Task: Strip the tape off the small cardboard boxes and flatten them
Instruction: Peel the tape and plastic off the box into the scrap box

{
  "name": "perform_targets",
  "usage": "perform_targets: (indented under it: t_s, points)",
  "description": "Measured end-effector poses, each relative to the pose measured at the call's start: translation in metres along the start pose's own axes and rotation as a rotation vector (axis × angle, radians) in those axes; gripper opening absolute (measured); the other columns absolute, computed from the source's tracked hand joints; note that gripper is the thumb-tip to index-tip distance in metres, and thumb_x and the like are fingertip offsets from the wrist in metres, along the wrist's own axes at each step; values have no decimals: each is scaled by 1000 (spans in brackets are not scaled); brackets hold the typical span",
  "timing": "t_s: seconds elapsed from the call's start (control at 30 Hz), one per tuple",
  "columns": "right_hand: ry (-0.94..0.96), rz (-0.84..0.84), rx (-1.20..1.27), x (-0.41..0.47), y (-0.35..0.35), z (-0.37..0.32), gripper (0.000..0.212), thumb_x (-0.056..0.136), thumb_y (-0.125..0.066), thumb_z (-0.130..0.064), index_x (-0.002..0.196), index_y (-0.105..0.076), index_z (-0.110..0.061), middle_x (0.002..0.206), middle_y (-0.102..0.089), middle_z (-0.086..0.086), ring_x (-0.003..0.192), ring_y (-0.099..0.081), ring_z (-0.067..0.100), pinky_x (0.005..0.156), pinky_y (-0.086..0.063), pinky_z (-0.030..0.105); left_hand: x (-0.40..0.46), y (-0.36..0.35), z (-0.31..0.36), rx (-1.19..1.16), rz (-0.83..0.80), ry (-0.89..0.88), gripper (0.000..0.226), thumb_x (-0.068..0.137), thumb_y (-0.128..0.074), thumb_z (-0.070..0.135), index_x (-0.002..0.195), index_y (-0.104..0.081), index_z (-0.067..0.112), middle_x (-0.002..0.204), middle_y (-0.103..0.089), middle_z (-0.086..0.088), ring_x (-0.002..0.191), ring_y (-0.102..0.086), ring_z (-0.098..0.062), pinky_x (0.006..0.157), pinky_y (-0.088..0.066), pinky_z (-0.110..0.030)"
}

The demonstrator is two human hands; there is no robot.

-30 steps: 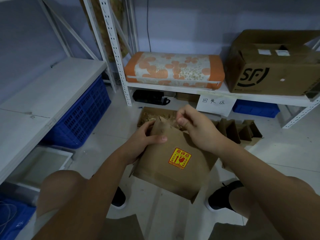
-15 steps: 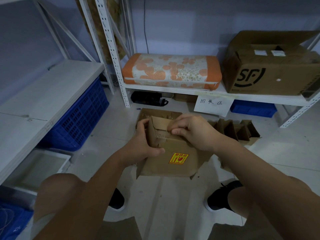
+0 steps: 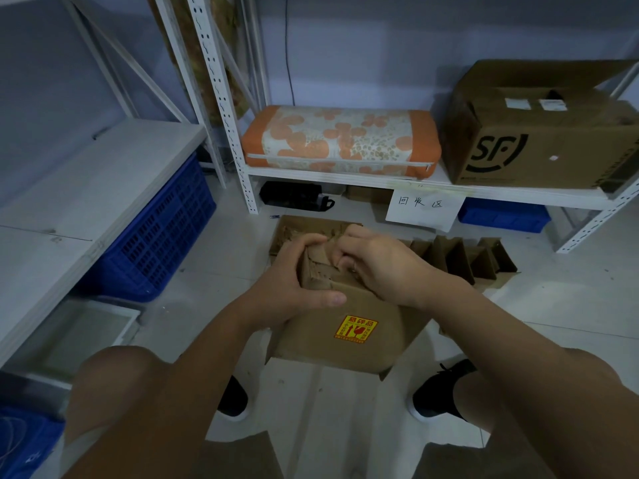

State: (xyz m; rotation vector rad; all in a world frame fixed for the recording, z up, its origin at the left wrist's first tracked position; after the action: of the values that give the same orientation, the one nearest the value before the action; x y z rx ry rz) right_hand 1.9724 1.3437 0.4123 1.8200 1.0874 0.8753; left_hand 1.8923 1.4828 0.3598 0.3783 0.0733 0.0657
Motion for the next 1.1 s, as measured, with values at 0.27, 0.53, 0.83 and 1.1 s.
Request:
perform_targets:
  t_s: [0.27, 0.53, 0.83, 1.1]
  points:
    - [-35, -88, -20, 0, 2, 6, 16, 96, -60, -12, 106, -65, -24, 104, -57, -4, 92, -57, 14, 84, -52, 43, -4, 5, -7, 12, 95, -53, 83, 60, -88, 64, 131, -47, 52, 137, -49, 10, 121, -59, -11, 96, -59, -45]
    - [-120, -99, -33, -4, 9, 9, 32, 87, -52, 2, 92, -48, -29, 96, -48, -7, 85, -52, 15, 81, -49, 45, -11, 5, -11, -29, 209, -98, 87, 62, -87, 60, 137, -47, 40, 136, -51, 6, 120, -58, -7, 98, -57, -37]
    - [-373, 357, 34, -33, 60, 63, 14, 99, -57, -8, 105, -67, -16, 106, -59, 3, 95, -56, 18, 88, -49, 33, -32, 46, -32, -79, 302, -41, 87, 60, -83, 61, 136, -45, 42, 136, -48, 7, 118, -56, -9, 82, -55, -20]
    - [-343, 115, 69, -15, 18, 38, 24, 93, -69, -42, 98, -78, -20, 111, -53, -1, 100, -53, 11, 89, -44, 24, -17, 24, -20, -15, 288, -108, 93, 60, -86, 61, 140, -45, 39, 137, -47, 7, 123, -54, -8, 98, -56, -38]
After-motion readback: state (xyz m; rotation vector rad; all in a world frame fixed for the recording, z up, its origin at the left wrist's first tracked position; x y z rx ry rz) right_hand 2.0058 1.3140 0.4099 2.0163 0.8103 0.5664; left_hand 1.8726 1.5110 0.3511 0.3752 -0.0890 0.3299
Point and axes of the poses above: each hand's wrist, its own x-axis towards the middle knuckle, its own y-axis out of the back of the hand, z = x × y, the point moved 6 cm from there along x, towards the middle knuckle
